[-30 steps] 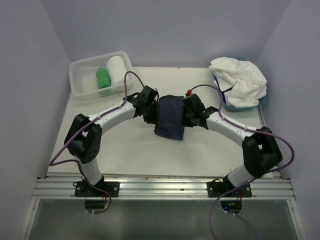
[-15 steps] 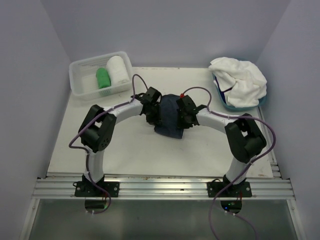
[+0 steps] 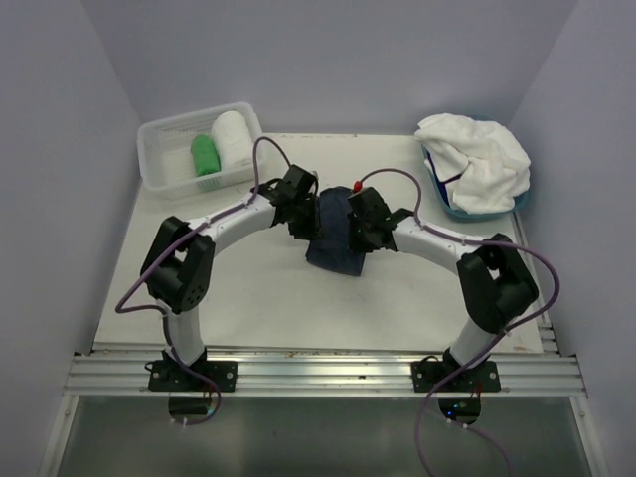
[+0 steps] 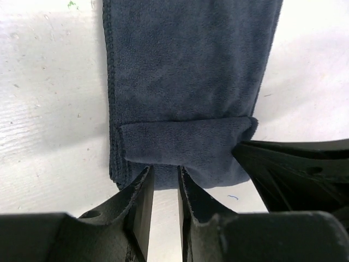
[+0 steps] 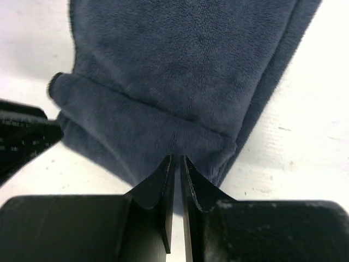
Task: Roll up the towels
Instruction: Fold the towel
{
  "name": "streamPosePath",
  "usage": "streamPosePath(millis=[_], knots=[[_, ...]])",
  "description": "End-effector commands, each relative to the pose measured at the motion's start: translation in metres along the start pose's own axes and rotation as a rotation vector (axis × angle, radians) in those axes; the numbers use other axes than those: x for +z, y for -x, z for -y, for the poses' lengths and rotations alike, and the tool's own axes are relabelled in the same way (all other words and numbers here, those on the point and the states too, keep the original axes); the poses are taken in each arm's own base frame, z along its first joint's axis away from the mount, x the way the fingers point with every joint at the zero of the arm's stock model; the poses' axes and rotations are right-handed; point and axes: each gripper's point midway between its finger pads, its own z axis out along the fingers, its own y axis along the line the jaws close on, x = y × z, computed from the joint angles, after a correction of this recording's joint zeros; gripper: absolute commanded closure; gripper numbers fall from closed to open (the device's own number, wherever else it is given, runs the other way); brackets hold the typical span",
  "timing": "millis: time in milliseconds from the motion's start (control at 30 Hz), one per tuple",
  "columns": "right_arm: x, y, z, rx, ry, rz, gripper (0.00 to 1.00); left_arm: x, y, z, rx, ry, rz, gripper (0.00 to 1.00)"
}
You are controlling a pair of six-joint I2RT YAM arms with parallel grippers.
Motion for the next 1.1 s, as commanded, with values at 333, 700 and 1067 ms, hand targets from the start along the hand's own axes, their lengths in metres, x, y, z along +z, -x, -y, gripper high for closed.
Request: streamPosePath(millis=[333, 700, 1067], knots=[[0.024, -0.05, -0.012, -0.019, 0.009, -0.111, 0.86, 0.033, -0.025, -0.038, -0.017, 0.06, -0.082, 0.75], [-0.018, -0.067, -0.062, -0.054, 0.123, -0.092, 0.85, -0.011, -0.006, -0.051, -0.005, 0.078, 0.001, 0.71], [-0.047, -0.039, -0.075, -0.243, 0.061, 0.046, 0.55, -0.072, 0.019, -0.039, 0.02, 0.075, 0.124, 0.36]])
